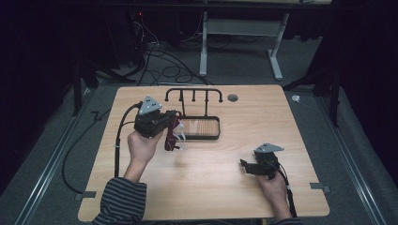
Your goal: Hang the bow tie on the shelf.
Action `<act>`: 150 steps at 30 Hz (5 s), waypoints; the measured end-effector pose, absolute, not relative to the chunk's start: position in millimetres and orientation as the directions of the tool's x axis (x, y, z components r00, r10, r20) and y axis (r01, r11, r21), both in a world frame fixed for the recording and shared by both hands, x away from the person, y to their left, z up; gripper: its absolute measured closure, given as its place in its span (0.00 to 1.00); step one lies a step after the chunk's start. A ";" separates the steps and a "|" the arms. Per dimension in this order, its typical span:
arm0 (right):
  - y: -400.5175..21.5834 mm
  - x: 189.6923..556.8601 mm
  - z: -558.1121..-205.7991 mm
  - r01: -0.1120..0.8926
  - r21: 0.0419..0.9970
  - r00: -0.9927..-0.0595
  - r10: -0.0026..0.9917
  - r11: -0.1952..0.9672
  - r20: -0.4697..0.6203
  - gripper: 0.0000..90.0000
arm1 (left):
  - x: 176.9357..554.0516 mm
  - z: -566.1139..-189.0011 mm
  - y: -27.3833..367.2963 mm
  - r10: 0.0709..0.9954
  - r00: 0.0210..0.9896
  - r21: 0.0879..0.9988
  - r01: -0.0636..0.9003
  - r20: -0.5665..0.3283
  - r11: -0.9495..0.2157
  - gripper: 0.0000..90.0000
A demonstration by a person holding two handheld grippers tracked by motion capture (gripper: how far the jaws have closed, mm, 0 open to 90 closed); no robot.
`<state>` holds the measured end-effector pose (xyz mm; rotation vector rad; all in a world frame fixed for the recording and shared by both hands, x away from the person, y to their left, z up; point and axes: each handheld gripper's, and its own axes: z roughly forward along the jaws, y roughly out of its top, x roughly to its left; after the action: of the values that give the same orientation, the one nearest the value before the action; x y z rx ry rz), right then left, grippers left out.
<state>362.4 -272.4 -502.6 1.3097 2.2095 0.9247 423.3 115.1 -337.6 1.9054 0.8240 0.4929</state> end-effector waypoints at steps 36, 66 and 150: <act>-272.4 362.3 -502.7 0.609 0.718 -0.475 0.880 0.338 -0.011 0.31 | 468.8 -329.1 64.6 0.729 0.684 0.881 0.340 0.007 -0.328 1.00; -272.3 362.2 -502.7 0.608 0.718 -0.477 0.879 0.339 -0.011 0.31 | 498.9 -336.2 54.3 0.794 0.606 0.865 0.379 0.036 -0.328 0.99; -271.8 362.1 -502.6 0.609 0.717 -0.474 0.880 0.338 -0.012 0.31 | 408.4 -353.2 157.7 0.783 0.618 0.901 0.376 -0.070 -0.216 0.74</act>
<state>362.1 -271.8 -502.6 1.3109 2.2088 0.9240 408.4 157.7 -353.2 1.8241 0.9341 0.4994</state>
